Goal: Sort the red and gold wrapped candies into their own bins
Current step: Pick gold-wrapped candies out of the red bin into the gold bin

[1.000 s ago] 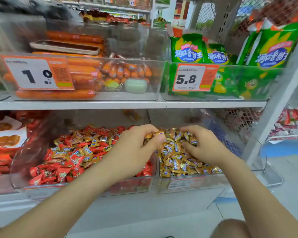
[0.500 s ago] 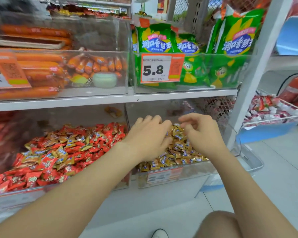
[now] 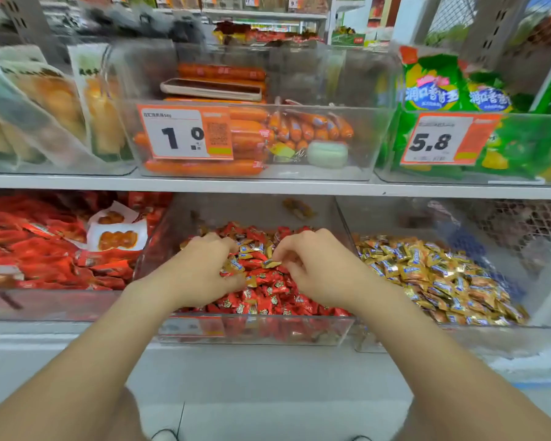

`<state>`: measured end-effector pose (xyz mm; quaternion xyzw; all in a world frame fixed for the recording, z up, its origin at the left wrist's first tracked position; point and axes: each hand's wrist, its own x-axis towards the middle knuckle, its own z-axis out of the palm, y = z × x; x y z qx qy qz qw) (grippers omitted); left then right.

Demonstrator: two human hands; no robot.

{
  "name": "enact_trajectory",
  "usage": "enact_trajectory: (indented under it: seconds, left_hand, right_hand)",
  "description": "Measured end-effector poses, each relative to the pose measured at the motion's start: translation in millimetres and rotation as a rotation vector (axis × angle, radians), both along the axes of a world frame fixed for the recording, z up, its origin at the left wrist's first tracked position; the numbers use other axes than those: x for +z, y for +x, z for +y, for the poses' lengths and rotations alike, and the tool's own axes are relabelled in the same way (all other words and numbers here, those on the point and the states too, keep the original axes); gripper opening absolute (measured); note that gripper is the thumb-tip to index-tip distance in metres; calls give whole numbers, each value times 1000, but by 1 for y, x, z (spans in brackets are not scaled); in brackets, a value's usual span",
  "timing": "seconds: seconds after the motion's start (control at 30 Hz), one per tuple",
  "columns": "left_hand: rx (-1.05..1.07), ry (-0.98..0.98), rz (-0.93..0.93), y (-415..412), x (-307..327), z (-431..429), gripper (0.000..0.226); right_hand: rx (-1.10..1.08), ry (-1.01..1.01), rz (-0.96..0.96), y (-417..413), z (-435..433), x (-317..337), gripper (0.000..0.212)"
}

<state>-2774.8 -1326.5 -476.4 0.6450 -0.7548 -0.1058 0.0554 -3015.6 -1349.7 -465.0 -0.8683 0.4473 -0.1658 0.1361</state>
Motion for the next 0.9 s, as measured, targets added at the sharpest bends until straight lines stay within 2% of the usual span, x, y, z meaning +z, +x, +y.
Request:
enact_trajectory:
  seconds: [0.1, 0.23, 0.4, 0.47, 0.6, 0.7, 0.83, 0.9]
  left_hand:
    - [-42, 27, 57, 5, -8, -3, 79]
    - [-119, -35, 27, -1, -11, -7, 59]
    - [-160, -22, 27, -3, -13, -21, 46]
    - [-174, -29, 61, 1, -12, -25, 34]
    - [-136, -23, 280, 10, -9, -25, 13]
    - [-102, -53, 403, 12, -4, -21, 14]
    - [10, -39, 566, 15, 2, -18, 17]
    - [126, 0, 707, 15, 4, -16, 19]
  right_hand:
    - [-25, -9, 77, 18, -20, -9, 39]
    - [2, 43, 185, 39, -31, -17, 52]
    - [-17, 75, 108, 37, -42, -16, 33]
    - [-40, 68, 80, 31, -42, -11, 31]
    - [-128, 83, -71, 25, -32, 1, 25]
    - [-76, 131, -130, 28, -23, 8, 28]
    - [127, 354, -21, 37, -9, 15, 32]
    - [229, 380, 108, 41, -5, 11, 21]
